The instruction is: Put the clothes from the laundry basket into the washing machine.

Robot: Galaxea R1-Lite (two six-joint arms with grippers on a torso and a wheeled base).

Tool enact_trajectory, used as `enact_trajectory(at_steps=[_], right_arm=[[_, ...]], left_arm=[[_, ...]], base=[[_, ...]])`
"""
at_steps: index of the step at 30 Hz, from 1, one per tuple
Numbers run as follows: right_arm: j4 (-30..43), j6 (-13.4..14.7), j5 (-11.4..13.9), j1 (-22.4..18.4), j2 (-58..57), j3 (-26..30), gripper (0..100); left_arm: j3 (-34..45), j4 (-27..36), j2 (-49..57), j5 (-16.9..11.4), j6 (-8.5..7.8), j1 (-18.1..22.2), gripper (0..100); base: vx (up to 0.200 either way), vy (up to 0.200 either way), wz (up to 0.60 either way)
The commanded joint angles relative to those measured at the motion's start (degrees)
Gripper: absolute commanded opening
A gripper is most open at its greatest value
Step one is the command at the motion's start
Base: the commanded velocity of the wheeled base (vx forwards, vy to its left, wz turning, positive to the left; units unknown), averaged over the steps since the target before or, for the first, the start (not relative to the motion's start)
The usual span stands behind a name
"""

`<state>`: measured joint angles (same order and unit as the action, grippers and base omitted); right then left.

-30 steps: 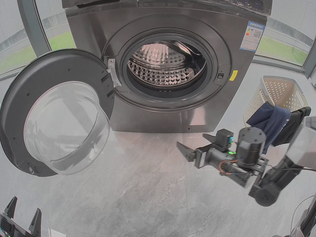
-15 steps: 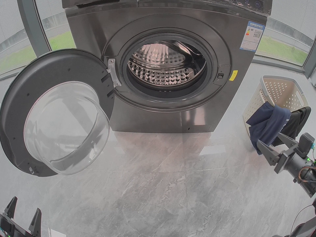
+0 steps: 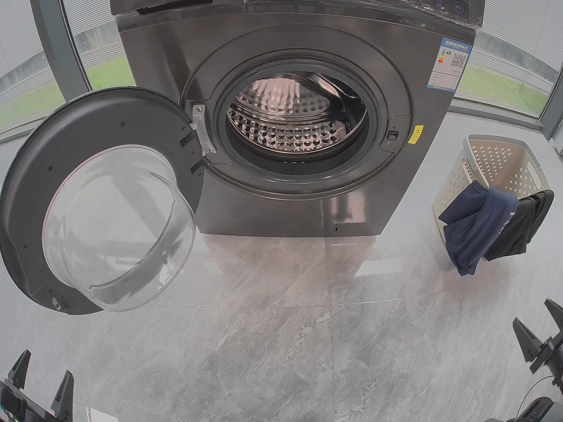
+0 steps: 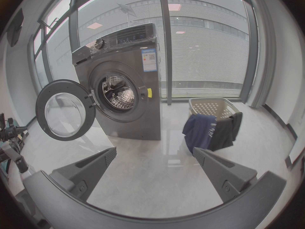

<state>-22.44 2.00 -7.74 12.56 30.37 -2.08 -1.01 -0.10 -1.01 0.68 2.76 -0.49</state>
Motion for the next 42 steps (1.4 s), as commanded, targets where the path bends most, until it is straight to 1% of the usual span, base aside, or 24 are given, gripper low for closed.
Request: enact_trajectory(at_steps=[1,2,3,4,5,6,7,8,9,10,11,13,15,16,17,20,23,25,29,42], right_arm=[[17.35,0.11,-7.55,-4.56,-25.09,2.08,100],[17.78,0.11,-9.49,-4.91,-25.09,2.08,100],[17.61,-0.15,-10.01,-5.96,-25.09,2.08,100],[17.35,-0.86,-10.01,-7.99,-25.18,2.08,100],[17.08,-1.74,-9.31,-10.18,-25.27,1.91,100],[16.64,-2.97,-7.46,-12.64,-25.18,2.00,100],[17.17,-3.76,-4.48,-14.40,-25.36,2.08,100],[18.31,-4.37,0.18,-15.46,-25.88,2.08,100],[19.02,-3.76,5.02,-15.11,-26.59,2.08,100],[19.28,-3.49,7.21,-15.02,-26.76,2.00,100],[19.28,-2.79,7.57,-14.93,-26.76,1.91,100],[20.33,-1.74,7.04,-14.40,-27.55,1.56,100],[21.30,-1.12,5.98,-13.87,-29.05,1.47,100],[21.30,-1.12,5.98,-13.87,-29.05,1.47,100],[22.88,0.02,5.28,-13.52,-29.93,1.73,100],[22.71,-0.68,6.33,-13.44,-29.84,2.00,100],[22.62,-1.74,6.86,-13.52,-29.84,2.00,100],[22.62,-1.56,7.21,-13.44,-29.93,2.00,100],[22.62,-1.65,7.13,-13.44,-29.93,2.00,100],[22.62,-1.65,7.13,-13.35,-29.93,2.00,100]], left_arm=[[0.92,0.01,-0.31,0.02,-0.21,-0.22,100],[0.92,0.01,-0.31,0.02,-0.29,-0.22,100],[0.92,0.01,-0.31,0.02,-0.29,-0.22,100],[0.92,-0.08,-0.31,0.02,-0.29,-0.22,100],[0.92,-0.08,-0.31,0.02,-0.21,-0.22,100],[0.92,-0.08,-0.31,0.02,-0.21,-0.22,100],[0.92,0.01,-0.31,0.02,-0.21,-0.22,100],[0.92,-0.08,-0.31,0.02,-0.21,-0.22,100],[0.92,-0.08,-0.31,0.02,-0.12,-0.22,100],[0.92,-0.08,-0.22,0.02,-0.12,-0.13,100],[0.92,-0.08,-0.13,0.02,0.06,-0.04,100],[0.92,-0.08,0.22,0.11,0.15,0.22,100],[0.92,-0.08,0.40,0.20,0.15,0.31,100],[0.92,-0.08,0.40,0.20,0.15,0.31,100],[0.92,-0.08,0.40,0.20,0.06,0.40,100],[0.92,-0.08,0.40,0.28,0.06,0.40,100],[0.92,-0.08,0.40,0.28,0.15,0.40,100],[0.92,-0.08,0.40,0.20,-0.03,0.40,100],[0.92,-0.08,0.40,0.20,-0.21,0.40,100],[0.92,-0.08,0.22,0.20,-0.12,0.14,100]], base=[[0.000,0.000,0.00],[0.000,0.000,0.00],[0.000,0.000,0.00],[0.000,0.000,0.00],[0.000,0.000,0.00],[0.000,0.000,0.00],[0.000,0.000,0.00],[0.000,0.000,0.00],[0.000,0.000,0.00],[0.000,0.000,0.00],[0.000,0.000,0.00],[0.000,0.000,0.00],[0.000,0.000,0.00],[0.000,0.000,0.00],[0.000,0.000,0.00],[0.000,0.000,0.00],[0.000,0.000,0.00],[0.000,0.000,0.00],[0.000,0.000,0.00],[0.000,-0.200,0.00]])
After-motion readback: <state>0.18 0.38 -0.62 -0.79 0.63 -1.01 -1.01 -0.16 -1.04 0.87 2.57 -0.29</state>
